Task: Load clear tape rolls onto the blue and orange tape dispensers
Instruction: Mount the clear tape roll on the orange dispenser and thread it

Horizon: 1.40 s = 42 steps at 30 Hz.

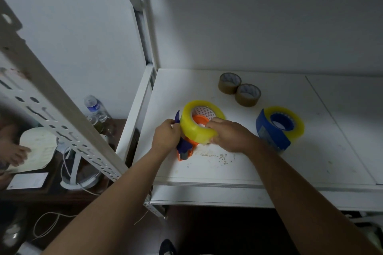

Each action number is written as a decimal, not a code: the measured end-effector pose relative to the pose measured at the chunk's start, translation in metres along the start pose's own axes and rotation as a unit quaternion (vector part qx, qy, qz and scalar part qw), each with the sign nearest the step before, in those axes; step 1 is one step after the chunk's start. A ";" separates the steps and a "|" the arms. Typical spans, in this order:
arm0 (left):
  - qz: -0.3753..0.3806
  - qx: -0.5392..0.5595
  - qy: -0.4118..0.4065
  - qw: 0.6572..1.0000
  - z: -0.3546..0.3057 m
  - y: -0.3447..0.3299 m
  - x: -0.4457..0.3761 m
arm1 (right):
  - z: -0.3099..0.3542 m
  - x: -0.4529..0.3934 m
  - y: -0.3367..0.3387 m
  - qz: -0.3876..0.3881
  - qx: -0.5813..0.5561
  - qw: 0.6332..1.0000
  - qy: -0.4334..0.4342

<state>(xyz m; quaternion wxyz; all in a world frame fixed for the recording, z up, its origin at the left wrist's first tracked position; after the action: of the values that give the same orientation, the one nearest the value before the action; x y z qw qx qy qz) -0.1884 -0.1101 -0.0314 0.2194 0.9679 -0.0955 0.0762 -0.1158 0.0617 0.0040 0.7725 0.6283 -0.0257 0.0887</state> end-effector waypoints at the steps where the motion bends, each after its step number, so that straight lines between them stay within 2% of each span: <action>1: -0.001 -0.001 -0.002 1.000 0.000 0.000 0.000 | 0.002 0.000 0.001 0.000 0.011 1.000 0.001; 10: 0.012 0.014 0.007 1.000 0.001 0.002 0.002 | 0.014 -0.006 -0.005 0.065 0.129 0.989 0.022; 15: 0.012 0.005 -0.009 1.000 0.001 0.002 0.001 | 0.016 -0.002 -0.005 0.023 0.127 0.991 0.024; 23: 0.045 0.006 -0.015 0.999 0.003 -0.009 -0.001 | 0.010 0.005 -0.009 0.008 0.067 0.997 0.023; 29: 0.063 0.007 -0.034 0.997 -0.005 -0.017 -0.005 | -0.001 0.006 -0.016 0.018 0.109 0.994 -0.003; 37: 0.079 -0.020 -0.037 0.996 -0.011 -0.026 -0.014 | 0.006 0.013 -0.008 -0.053 0.133 0.989 -0.028; 42: 0.085 -0.053 -0.076 0.992 -0.021 -0.032 -0.018 | 0.003 0.022 -0.015 -0.032 0.134 0.990 -0.012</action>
<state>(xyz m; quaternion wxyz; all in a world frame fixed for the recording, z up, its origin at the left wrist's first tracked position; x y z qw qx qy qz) -0.2007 -0.0695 -0.0290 0.2553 0.9464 -0.1973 0.0156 -0.0911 0.0585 -0.0067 0.6831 0.7279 -0.0026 0.0589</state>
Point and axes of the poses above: each hand's wrist, its own x-axis away from the middle knuckle, its own y-axis out of the back of the hand, z = x × y, the point moved 10 cm from there along -x, towards the middle knuckle, and after that the axes turned 10 degrees about x, right-handed, at the moved point
